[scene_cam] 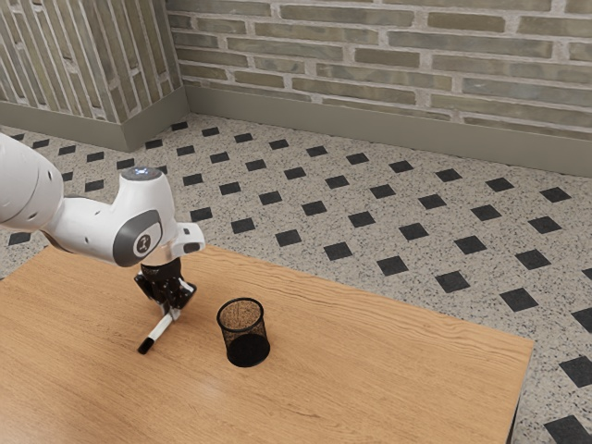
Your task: Put the marker into the pen holder.
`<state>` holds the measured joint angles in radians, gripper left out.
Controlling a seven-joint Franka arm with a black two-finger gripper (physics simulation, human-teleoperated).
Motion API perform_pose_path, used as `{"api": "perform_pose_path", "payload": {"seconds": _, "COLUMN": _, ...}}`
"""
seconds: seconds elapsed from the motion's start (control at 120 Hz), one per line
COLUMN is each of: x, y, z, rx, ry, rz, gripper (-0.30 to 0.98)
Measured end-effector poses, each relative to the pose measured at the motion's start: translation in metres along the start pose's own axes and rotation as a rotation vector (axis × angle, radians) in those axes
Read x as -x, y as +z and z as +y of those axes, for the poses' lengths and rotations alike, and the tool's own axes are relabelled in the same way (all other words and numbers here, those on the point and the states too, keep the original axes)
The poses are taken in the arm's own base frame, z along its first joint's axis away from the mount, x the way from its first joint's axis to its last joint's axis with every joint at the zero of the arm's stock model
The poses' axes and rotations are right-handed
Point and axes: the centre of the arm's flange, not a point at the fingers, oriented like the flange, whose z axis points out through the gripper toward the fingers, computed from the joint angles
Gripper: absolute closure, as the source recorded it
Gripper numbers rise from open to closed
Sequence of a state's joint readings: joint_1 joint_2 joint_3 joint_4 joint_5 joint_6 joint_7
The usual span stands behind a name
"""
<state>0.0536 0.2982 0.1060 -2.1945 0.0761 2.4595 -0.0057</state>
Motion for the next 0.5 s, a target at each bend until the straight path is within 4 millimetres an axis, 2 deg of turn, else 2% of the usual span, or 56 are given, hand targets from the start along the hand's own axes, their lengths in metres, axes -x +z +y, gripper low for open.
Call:
{"api": "perform_pose_path", "payload": {"seconds": 0.067, "x": 0.0, "y": -0.002, "z": 0.0, "rx": -0.002, "ry": 0.0, "rz": 0.004, "gripper": 0.71}}
{"api": "perform_pose_path", "payload": {"seconds": 0.133, "x": -0.002, "y": -0.015, "z": 0.001, "rx": -0.005, "ry": 0.002, "rz": 0.024, "gripper": 0.72}}
{"api": "perform_pose_path", "payload": {"seconds": 0.283, "x": 0.0, "y": -0.079, "z": 0.002, "rx": -0.006, "ry": 0.004, "rz": 0.103, "gripper": 0.74}}
{"api": "perform_pose_path", "payload": {"seconds": 0.367, "x": 0.003, "y": -0.109, "z": 0.017, "rx": -0.003, "ry": 0.028, "rz": 0.14, "gripper": 0.75}}
{"api": "perform_pose_path", "payload": {"seconds": 0.5, "x": 0.011, "y": -0.154, "z": 0.053, "rx": 0.017, "ry": 0.081, "rz": 0.197, "gripper": 0.76}}
